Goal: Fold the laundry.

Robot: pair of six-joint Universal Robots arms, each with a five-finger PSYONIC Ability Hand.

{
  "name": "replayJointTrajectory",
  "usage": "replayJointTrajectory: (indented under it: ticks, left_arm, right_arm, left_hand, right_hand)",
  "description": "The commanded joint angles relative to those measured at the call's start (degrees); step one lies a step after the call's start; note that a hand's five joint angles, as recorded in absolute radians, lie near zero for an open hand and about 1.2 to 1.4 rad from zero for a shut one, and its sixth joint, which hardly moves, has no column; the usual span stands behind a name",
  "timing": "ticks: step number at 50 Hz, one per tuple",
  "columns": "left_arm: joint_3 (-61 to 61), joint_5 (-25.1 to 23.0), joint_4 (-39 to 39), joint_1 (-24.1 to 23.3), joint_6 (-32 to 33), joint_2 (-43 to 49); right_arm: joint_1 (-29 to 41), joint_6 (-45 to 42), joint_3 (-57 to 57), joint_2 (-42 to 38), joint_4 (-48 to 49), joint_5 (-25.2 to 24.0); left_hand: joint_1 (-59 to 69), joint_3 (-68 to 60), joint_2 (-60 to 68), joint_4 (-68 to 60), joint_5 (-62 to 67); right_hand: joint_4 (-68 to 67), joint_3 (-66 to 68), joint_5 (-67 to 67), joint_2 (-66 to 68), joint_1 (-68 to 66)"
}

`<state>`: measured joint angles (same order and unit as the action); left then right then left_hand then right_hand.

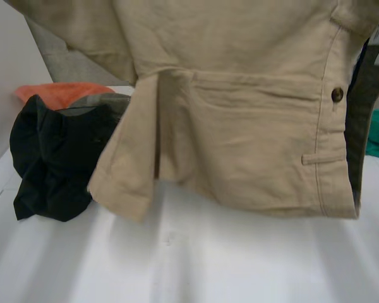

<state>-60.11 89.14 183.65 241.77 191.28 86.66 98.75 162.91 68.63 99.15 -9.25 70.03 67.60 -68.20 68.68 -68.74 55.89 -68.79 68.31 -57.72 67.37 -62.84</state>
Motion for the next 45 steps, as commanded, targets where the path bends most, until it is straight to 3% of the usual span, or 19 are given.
replayJointTrajectory:
  ticks: [1, 6, 12, 13, 15, 16, 17, 18, 22, 27, 33, 39, 45]
  left_arm:
    - [0.9, -3.6, 0.7, -0.6, 0.3, 14.4]
    - [4.5, -6.0, 2.6, -0.9, 0.9, 26.4]
    - [14.2, -5.6, 4.1, -0.8, 1.0, 41.7]
    - [15.5, -5.4, 4.1, -0.8, 1.1, 43.4]
    - [18.4, -5.0, 3.9, -0.7, 1.5, 46.4]
    - [20.9, -4.4, 3.7, -0.7, 2.2, 48.8]
    - [22.0, -4.0, 3.5, -0.6, 2.6, 49.7]
    - [23.0, -3.5, 3.3, -0.5, 3.1, 50.4]
    - [24.8, -0.4, 3.0, -0.4, 5.2, 51.5]
    - [19.6, 2.7, 3.3, 1.2, 6.9, 47.2]
    - [4.6, 1.6, 4.5, 4.3, 11.7, 38.5]
    - [-9.1, -3.7, 4.6, 7.1, 16.4, 35.0]
    - [-11.7, -9.9, 4.6, 9.4, 17.3, 39.4]
  right_arm:
    - [2.1, -2.2, 1.7, -14.0, 3.9, 3.2]
    - [3.4, -5.8, 0.7, -24.2, 9.9, 10.5]
    - [5.7, -10.2, -3.9, -39.0, 22.0, 19.9]
    - [5.9, -10.7, -4.8, -40.9, 23.1, 21.0]
    - [6.3, -11.8, -6.7, -44.5, 24.9, 22.9]
    - [6.5, -13.0, -9.2, -48.0, 25.7, 24.7]
    - [6.8, -13.5, -10.5, -49.7, 25.7, 25.5]
    - [7.0, -14.0, -11.8, -51.1, 25.5, 26.3]
    - [7.6, -15.2, -14.8, -53.6, 22.9, 29.1]
    - [8.7, -13.6, -10.7, -49.6, 18.5, 25.7]
    - [9.3, -13.8, -0.3, -42.5, 15.0, 19.9]
    - [8.7, -14.0, 13.0, -35.4, 15.9, 13.7]
    - [8.6, -14.1, 20.0, -32.5, 18.0, 11.4]
  left_hand:
    - [12.4, -11.8, 11.3, -11.3, 14.1]
    - [12.4, -11.8, 11.3, -11.3, 14.1]
    - [12.4, -11.8, 11.3, -11.3, 14.1]
    - [2.6, -2.0, 1.5, -1.4, 4.3]
    - [-26.5, 27.1, -27.5, 27.6, -24.7]
    - [-43.3, 43.9, -44.3, 44.4, -41.5]
    - [-49.1, 49.7, -50.2, 50.2, -47.4]
    - [-57.6, 58.2, -58.7, 58.7, -55.9]
    - [-57.6, 58.2, -58.7, 58.7, -55.9]
    - [-57.6, 58.2, -58.7, 58.7, -55.9]
    - [-57.6, 58.2, -58.7, 58.7, -55.9]
    - [-57.6, 58.2, -58.7, 58.7, -55.9]
    - [-57.6, 58.2, -58.7, 58.7, -55.9]
  right_hand:
    - [-11.2, 11.7, -12.3, 12.6, -17.2]
    - [-11.2, 11.7, -12.3, 12.6, -17.2]
    - [-11.2, 11.7, -12.3, 12.6, -17.2]
    - [-11.2, 11.7, -12.3, 12.6, -17.2]
    - [13.9, -13.4, 12.8, -12.5, 7.9]
    - [49.0, -48.5, 47.9, -47.6, 43.1]
    - [58.8, -58.3, 57.7, -57.4, 52.8]
    - [58.8, -58.3, 57.7, -57.4, 52.8]
    - [58.8, -58.3, 57.7, -57.4, 52.8]
    - [58.8, -58.3, 57.7, -57.4, 52.8]
    - [58.8, -58.3, 57.7, -57.4, 52.8]
    - [58.8, -58.3, 57.7, -57.4, 52.8]
    - [58.8, -58.3, 57.7, -57.4, 52.8]
